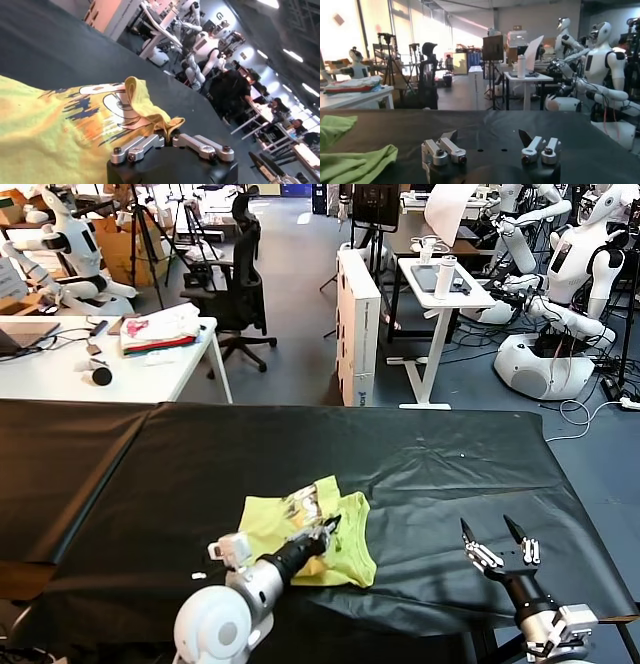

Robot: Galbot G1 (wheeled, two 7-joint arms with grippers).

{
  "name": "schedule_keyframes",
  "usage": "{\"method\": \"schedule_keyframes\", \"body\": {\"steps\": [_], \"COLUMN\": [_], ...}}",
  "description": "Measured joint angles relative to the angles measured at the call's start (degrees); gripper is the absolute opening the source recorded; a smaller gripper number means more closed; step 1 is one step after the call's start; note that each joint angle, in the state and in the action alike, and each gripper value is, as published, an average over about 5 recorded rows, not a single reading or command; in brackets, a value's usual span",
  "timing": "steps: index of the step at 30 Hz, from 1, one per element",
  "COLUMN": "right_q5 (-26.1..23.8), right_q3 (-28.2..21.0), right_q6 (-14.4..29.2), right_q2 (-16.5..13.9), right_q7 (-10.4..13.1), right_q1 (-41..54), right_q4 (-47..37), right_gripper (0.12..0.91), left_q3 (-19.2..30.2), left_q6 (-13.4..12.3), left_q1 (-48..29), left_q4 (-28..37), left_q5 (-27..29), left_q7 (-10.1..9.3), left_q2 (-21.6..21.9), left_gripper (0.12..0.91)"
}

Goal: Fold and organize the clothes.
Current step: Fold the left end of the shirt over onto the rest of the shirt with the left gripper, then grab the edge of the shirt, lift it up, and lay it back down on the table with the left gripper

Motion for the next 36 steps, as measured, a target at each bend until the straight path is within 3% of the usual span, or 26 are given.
{"method": "schedule_keyframes", "body": {"steps": [12,15,22,25,31,36], "right_q5": [-0.5,-1.0,-2.1,-2.6,-3.6,-3.5], "right_q3": [-0.7,-1.2,-3.0,-4.0,-6.9,-9.6], "right_q6": [0.0,0.1,0.3,0.4,-0.5,-0.4], "right_q2": [0.5,0.7,0.2,-0.4,-2.1,-4.3], "right_q7": [0.0,-0.1,-0.4,-0.5,-1.0,-2.1], "right_q1": [0.4,0.6,1.8,2.6,4.5,6.0], "right_q4": [-0.5,-0.7,-1.7,-2.2,-2.7,-3.2], "right_gripper": [0.907,0.907,0.907,0.907,0.907,0.907], "left_q3": [1.0,1.4,3.7,4.7,5.5,3.0], "left_q6": [0.0,0.0,-0.7,-1.6,-2.4,-5.0], "left_q1": [-0.9,-1.4,-0.4,0.5,2.1,3.0], "left_q4": [4.3,5.5,6.1,6.2,5.2,1.5], "left_q5": [2.6,3.3,5.5,6.6,8.9,12.0], "left_q7": [0.86,1.04,1.38,1.45,1.85,4.71], "left_q2": [-2.7,-3.7,-6.3,-6.4,-6.4,-6.4], "left_gripper": [0.201,0.309,0.749,0.872,0.906,0.907]}}
